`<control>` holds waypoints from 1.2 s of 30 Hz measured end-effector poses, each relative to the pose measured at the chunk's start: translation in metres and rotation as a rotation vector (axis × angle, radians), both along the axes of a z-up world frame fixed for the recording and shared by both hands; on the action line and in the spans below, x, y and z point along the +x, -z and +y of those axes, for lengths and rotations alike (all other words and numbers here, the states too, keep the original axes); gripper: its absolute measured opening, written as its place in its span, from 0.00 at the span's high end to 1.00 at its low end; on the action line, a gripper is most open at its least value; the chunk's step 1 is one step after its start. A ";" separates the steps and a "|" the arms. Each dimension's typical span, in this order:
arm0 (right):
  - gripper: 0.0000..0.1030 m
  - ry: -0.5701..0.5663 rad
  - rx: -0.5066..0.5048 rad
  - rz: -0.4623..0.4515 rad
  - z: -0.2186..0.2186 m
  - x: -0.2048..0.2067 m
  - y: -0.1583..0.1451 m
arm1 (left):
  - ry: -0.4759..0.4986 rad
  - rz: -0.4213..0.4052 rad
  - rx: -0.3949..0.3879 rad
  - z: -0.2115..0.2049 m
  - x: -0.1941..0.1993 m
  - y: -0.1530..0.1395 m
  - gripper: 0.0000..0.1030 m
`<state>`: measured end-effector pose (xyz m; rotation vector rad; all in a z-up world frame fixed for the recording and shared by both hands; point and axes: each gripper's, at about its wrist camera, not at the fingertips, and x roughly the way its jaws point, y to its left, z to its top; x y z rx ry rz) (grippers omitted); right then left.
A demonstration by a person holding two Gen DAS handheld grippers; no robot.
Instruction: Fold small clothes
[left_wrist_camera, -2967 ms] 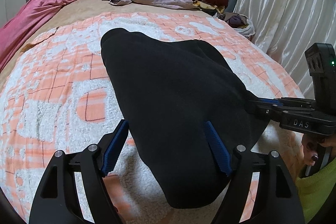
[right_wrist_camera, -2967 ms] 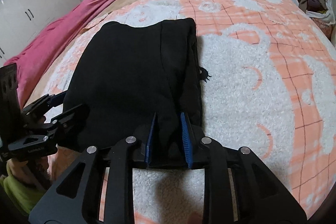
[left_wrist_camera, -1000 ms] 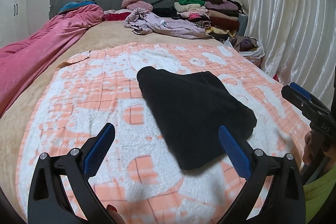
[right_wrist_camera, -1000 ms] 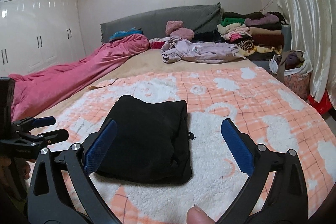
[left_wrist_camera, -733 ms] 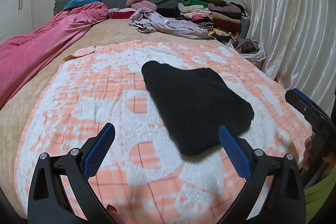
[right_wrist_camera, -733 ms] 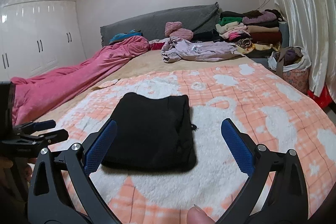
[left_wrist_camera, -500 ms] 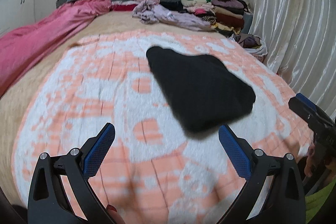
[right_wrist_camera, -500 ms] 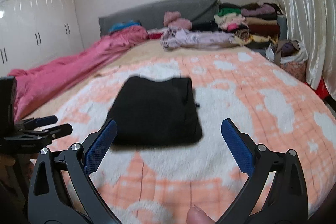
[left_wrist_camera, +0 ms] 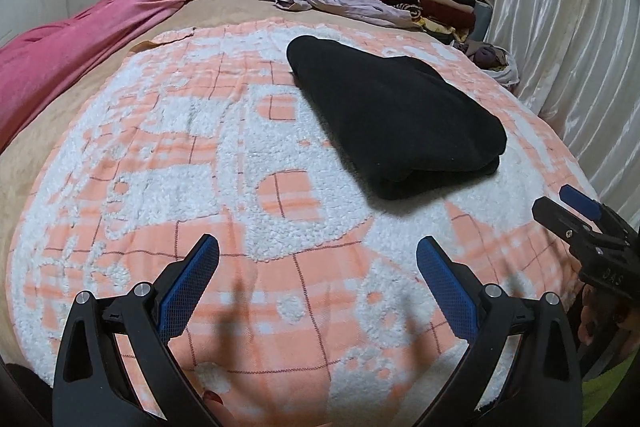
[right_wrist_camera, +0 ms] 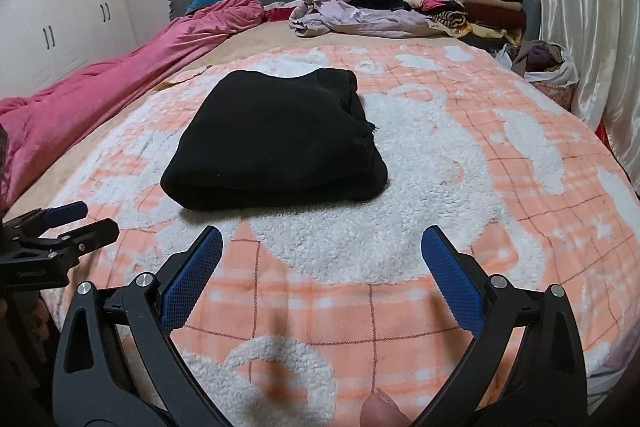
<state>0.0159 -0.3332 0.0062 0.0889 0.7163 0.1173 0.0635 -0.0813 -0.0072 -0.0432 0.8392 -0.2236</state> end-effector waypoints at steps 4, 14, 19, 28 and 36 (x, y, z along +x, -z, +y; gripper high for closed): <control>0.09 -0.007 0.001 0.001 0.002 0.002 0.001 | -0.008 0.007 0.002 0.001 0.002 0.001 0.04; 0.09 0.009 0.009 0.019 -0.001 0.007 0.004 | -0.033 0.013 -0.006 0.008 0.005 0.000 0.04; 0.09 0.009 0.007 0.020 0.000 0.007 0.004 | -0.028 0.014 -0.007 0.008 0.005 -0.002 0.04; 0.09 0.011 0.008 0.019 0.000 0.008 0.004 | -0.025 0.006 0.006 0.006 0.003 -0.003 0.04; 0.09 0.012 0.006 0.019 0.000 0.008 0.004 | -0.026 0.006 0.007 0.006 0.003 -0.003 0.04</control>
